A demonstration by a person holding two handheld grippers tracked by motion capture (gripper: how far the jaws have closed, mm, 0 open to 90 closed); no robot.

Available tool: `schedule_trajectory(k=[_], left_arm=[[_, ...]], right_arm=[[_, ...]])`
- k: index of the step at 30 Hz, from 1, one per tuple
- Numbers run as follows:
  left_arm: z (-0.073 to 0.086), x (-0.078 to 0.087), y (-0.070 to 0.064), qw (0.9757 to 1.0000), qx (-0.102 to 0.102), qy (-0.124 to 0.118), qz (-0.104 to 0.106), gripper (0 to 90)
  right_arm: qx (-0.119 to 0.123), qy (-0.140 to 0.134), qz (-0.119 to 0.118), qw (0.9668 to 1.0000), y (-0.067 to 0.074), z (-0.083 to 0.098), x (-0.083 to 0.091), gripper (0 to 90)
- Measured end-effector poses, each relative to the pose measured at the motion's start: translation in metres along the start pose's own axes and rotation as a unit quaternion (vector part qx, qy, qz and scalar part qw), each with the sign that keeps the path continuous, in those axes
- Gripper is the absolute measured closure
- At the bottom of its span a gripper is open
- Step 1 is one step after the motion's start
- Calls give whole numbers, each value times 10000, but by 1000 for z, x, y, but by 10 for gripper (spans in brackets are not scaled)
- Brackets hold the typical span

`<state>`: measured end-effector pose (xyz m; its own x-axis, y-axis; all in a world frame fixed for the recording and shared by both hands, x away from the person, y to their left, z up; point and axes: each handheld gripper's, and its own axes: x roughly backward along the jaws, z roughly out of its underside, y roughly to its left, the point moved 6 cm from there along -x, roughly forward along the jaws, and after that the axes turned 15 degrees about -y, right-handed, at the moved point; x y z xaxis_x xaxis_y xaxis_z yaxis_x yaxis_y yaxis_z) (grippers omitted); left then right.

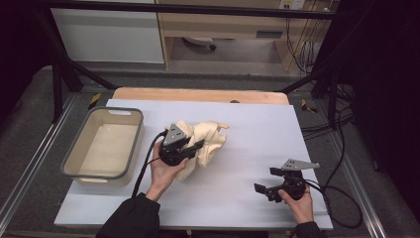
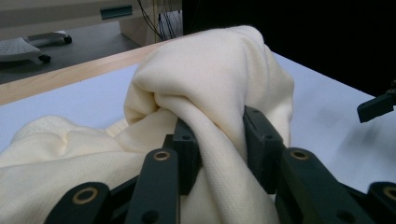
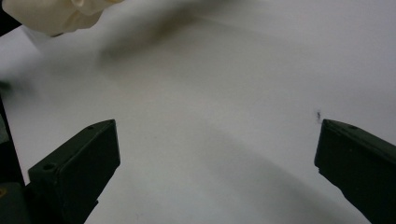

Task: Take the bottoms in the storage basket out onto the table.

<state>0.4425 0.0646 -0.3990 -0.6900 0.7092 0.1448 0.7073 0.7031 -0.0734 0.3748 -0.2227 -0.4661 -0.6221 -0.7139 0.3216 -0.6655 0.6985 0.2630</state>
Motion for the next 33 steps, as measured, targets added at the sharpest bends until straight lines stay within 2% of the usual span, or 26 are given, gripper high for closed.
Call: schedule_trajectory(k=[16,26,33], left_arm=[[22,-13,-9,9996,-28,257,61,688],[28,-16,-13,9994,-73,328,101,683],[36,-17,-14,9987,-82,480,133,664]], right_arm=[[-1,5,4,10000,0,0,0,5],[-18,-1,9,10000,0,0,0,6],[-18,0,4,10000,0,0,0,6]])
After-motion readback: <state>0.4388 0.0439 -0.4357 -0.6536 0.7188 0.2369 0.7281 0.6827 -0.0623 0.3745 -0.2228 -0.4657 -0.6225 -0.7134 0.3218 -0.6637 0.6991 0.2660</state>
